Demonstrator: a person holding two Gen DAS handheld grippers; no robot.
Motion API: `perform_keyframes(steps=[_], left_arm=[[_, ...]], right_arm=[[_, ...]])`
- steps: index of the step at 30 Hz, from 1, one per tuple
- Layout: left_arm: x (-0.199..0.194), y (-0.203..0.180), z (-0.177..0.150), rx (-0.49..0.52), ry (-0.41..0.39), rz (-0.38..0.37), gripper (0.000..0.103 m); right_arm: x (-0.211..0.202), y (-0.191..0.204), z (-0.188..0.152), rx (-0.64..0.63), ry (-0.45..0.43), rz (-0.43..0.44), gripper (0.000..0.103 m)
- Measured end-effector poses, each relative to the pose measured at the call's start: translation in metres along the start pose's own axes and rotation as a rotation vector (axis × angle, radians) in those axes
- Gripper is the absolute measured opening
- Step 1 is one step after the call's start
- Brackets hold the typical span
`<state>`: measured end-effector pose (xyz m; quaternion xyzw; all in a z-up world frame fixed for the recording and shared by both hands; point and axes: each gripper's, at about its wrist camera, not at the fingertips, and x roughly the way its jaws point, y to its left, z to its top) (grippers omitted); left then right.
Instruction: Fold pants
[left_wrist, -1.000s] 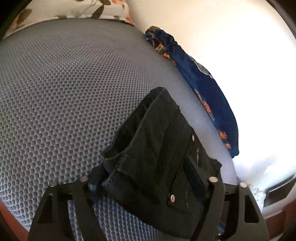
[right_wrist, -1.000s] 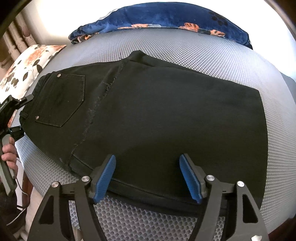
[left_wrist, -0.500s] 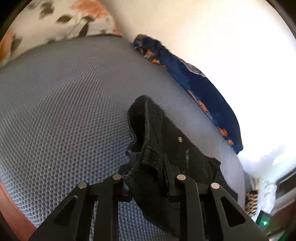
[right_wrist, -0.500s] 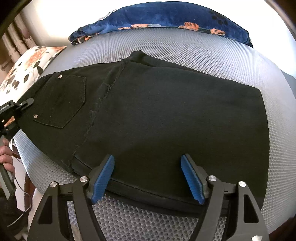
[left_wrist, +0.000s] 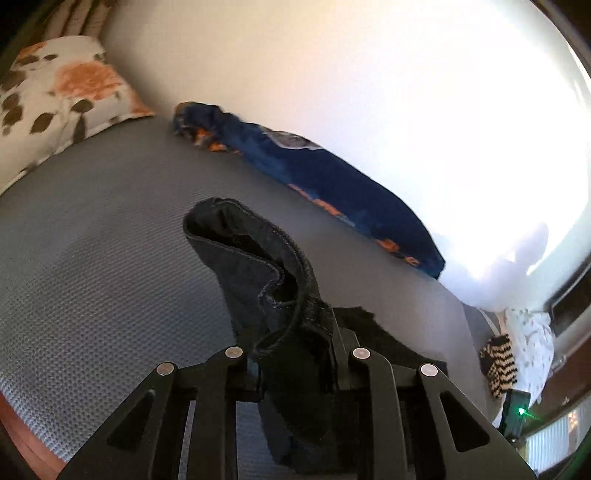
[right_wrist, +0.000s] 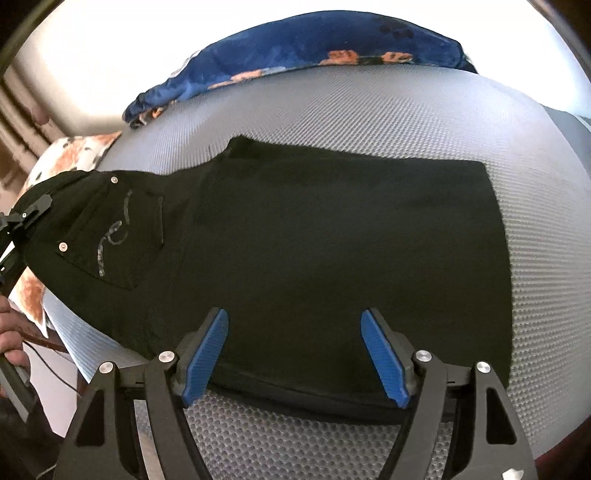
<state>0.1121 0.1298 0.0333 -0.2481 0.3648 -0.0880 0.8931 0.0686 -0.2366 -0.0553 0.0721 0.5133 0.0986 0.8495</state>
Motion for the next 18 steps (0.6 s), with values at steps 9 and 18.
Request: perform_keyframes(steps=[9,18], left_arm=[[0.01,-0.056,-0.005,0.132,0.038,-0.065,0.024],[0.029,-0.106,-0.031,0.25,0.11,-0.13,0.024]], right_arm=[[-0.024,-0.029,0.003,0.056,-0.038,0.019,0.073],[-0.041,-0.071,0.009,0.184,-0.078,0.088,0.073]])
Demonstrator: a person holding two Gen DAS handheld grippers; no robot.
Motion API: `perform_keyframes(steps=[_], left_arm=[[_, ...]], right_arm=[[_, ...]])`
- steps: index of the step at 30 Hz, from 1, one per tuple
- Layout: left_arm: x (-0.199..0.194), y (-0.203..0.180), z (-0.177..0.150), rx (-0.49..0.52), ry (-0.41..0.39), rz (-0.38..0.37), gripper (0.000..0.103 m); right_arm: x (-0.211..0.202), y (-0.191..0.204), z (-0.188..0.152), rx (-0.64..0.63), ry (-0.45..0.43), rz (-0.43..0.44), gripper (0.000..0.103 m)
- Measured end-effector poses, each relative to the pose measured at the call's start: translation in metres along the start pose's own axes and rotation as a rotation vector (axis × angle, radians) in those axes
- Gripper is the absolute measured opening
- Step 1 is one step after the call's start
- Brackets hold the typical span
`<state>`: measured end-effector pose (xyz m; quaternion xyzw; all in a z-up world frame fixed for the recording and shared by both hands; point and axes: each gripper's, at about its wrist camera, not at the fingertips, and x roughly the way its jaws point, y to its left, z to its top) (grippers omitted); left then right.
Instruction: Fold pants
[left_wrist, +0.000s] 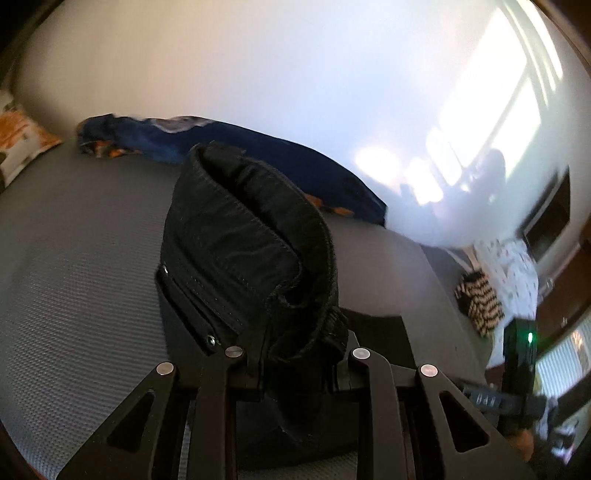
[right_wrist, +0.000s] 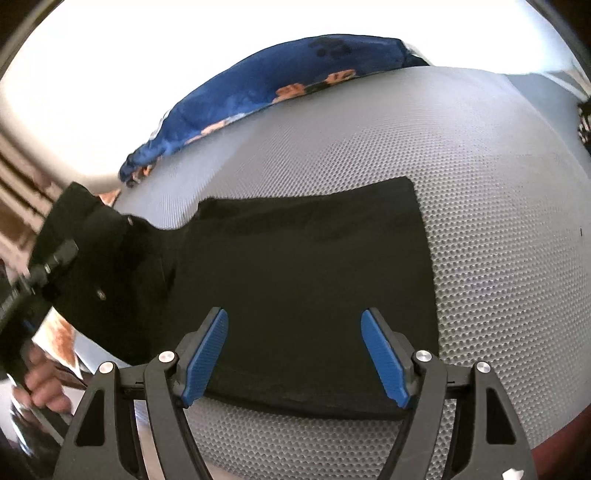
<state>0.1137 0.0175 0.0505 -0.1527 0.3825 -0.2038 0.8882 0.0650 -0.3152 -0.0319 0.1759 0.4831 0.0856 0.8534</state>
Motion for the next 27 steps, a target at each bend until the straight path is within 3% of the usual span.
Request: perform_keyframes(steps=[13,23,27], left_arm=[[0.056,-0.056,-0.034,0.092,0.167,-0.112,0.024],[0.098,-0.081,-0.068,0.198,0.29,-0.066,0.024],[0.101,-0.078,-0.072,0.184,0.297,-0.072,0.026]], right_arm=[[-0.011,-0.035,0.015,0.105,-0.027,0.052,0.073],[-0.012,-0.046,0.015,0.12,-0.019,0.053,0.073],[-0.005,-0.048,0.015,0.129,0.012,0.12,0.073]])
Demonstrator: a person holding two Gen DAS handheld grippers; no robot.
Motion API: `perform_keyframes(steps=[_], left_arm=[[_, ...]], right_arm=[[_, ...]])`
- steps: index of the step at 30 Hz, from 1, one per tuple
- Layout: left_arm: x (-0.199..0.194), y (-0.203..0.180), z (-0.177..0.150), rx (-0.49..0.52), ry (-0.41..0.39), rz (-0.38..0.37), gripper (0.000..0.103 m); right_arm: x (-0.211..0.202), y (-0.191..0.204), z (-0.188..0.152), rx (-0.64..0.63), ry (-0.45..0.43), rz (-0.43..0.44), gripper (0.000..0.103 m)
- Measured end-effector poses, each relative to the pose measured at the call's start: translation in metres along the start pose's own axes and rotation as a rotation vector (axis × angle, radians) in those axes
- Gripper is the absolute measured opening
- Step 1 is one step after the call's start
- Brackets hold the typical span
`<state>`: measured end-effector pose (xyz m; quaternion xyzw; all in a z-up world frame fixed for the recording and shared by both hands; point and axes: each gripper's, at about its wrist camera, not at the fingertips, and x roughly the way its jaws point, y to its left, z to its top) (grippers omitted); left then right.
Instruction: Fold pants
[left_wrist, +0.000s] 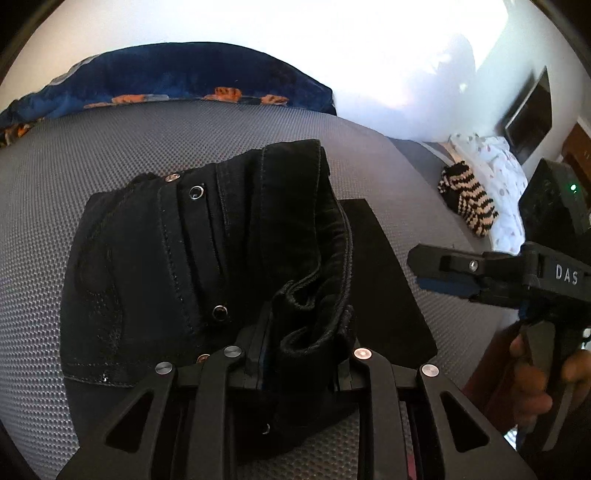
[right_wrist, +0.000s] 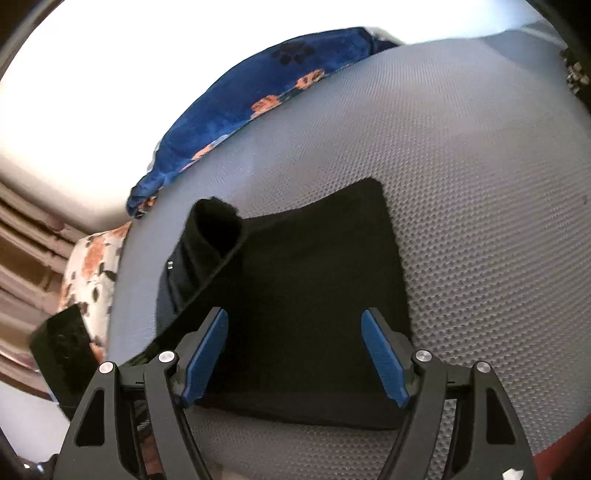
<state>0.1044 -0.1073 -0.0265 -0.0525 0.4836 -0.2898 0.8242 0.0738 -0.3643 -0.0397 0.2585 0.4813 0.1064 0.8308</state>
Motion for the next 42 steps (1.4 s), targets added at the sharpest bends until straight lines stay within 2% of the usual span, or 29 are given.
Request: perform_keyframes(steps=[4,7,8,10,12,15,18,19,21,26,28,30,36,42], left_arm=[[-0.002,-0.002,0.0,-0.011,0.004,-0.02,0.036],[-0.004,-0.008,-0.001,0.017,0.014,-0.019,0.045],[-0.005,-0.01,-0.001,0.023,0.016,-0.018,0.047],[-0.011,-0.013,-0.001,0.035,0.011,-0.027,0.061],[-0.018,-0.015,-0.002,0.045,0.004,-0.035,0.064],[-0.029,-0.015,-0.003,0.059,-0.002,-0.021,0.064],[-0.047,-0.002,-0.001,0.031,-0.039,-0.001,0.064],[-0.053,0.005,0.0,0.013,-0.049,0.017,0.065],[-0.063,0.024,0.002,-0.032,-0.07,0.098,0.065],[-0.082,0.085,0.003,-0.193,-0.09,0.24,0.065],[-0.084,0.102,0.0,-0.228,-0.091,0.278,0.065],[-0.084,0.119,-0.005,-0.253,-0.079,0.312,0.065],[-0.072,0.139,-0.014,-0.295,-0.033,0.318,0.065],[-0.061,0.138,-0.007,-0.275,-0.022,0.342,0.065]], right_arm=[[0.014,0.002,0.003,0.0,0.057,0.082,0.073],[0.029,0.001,0.005,0.019,0.11,0.161,0.073],[0.033,0.001,0.005,0.022,0.127,0.173,0.073],[0.043,0.0,0.004,0.033,0.147,0.175,0.073],[0.048,0.0,0.004,0.04,0.16,0.18,0.073],[0.054,-0.002,0.003,0.048,0.173,0.194,0.073],[0.057,-0.002,0.003,0.042,0.186,0.195,0.073],[0.058,-0.002,0.003,0.036,0.191,0.199,0.073],[0.059,-0.001,0.004,0.024,0.198,0.202,0.072],[0.067,-0.004,0.009,0.003,0.22,0.223,0.059],[0.073,-0.005,0.011,0.0,0.227,0.243,0.049],[0.078,-0.005,0.013,-0.004,0.233,0.263,0.044],[0.1,0.009,0.02,-0.038,0.239,0.288,0.035],[0.111,0.021,0.03,-0.078,0.242,0.294,0.035]])
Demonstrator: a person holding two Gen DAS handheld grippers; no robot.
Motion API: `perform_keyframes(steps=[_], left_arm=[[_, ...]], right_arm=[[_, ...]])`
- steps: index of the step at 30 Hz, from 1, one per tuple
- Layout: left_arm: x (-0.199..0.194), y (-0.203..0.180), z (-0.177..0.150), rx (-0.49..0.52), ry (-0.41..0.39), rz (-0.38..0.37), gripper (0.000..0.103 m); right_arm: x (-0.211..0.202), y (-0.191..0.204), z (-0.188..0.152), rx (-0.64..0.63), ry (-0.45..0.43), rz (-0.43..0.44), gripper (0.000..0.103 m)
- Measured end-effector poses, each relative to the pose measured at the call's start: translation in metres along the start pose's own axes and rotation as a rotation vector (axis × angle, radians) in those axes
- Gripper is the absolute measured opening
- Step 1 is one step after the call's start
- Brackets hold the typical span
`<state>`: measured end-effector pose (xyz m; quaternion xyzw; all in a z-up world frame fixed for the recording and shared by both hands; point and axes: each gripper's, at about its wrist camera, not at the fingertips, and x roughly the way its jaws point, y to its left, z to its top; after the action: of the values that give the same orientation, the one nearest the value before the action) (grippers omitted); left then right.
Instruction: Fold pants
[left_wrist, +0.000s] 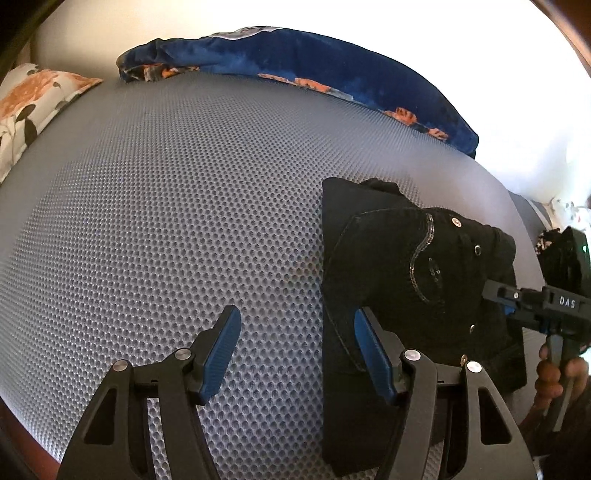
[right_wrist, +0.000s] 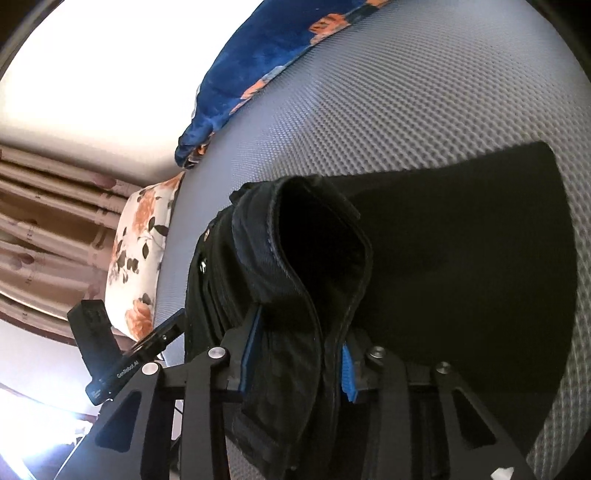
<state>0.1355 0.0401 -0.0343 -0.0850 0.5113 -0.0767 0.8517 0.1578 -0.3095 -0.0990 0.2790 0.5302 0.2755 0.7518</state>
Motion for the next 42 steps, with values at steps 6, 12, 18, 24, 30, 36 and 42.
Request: perform_keyframes(steps=[6,12,18,24,30,36,42], left_arm=[[0.007,-0.002,0.004,0.009,0.006,0.018,0.067],[0.012,-0.002,0.005,0.018,0.007,0.028,0.067],[0.013,0.0,0.006,0.022,0.014,0.03,0.068],[0.013,-0.003,0.005,0.037,0.011,0.045,0.068],[0.008,-0.002,0.003,0.033,0.006,0.047,0.069],[0.004,-0.003,0.004,0.026,0.001,0.037,0.069],[0.001,-0.013,0.009,0.058,-0.008,0.034,0.068]], right_arm=[[0.0,0.0,0.001,0.016,0.002,-0.001,0.036],[-0.002,0.003,0.0,0.03,-0.006,-0.037,0.036],[-0.005,0.023,-0.004,-0.022,-0.023,-0.145,0.027],[-0.018,0.043,-0.008,-0.031,-0.049,-0.223,0.013],[-0.034,0.076,-0.013,-0.036,-0.089,-0.228,0.011],[-0.051,0.104,-0.013,-0.03,-0.105,-0.187,0.01],[-0.076,0.113,-0.009,-0.035,-0.139,-0.152,0.01]])
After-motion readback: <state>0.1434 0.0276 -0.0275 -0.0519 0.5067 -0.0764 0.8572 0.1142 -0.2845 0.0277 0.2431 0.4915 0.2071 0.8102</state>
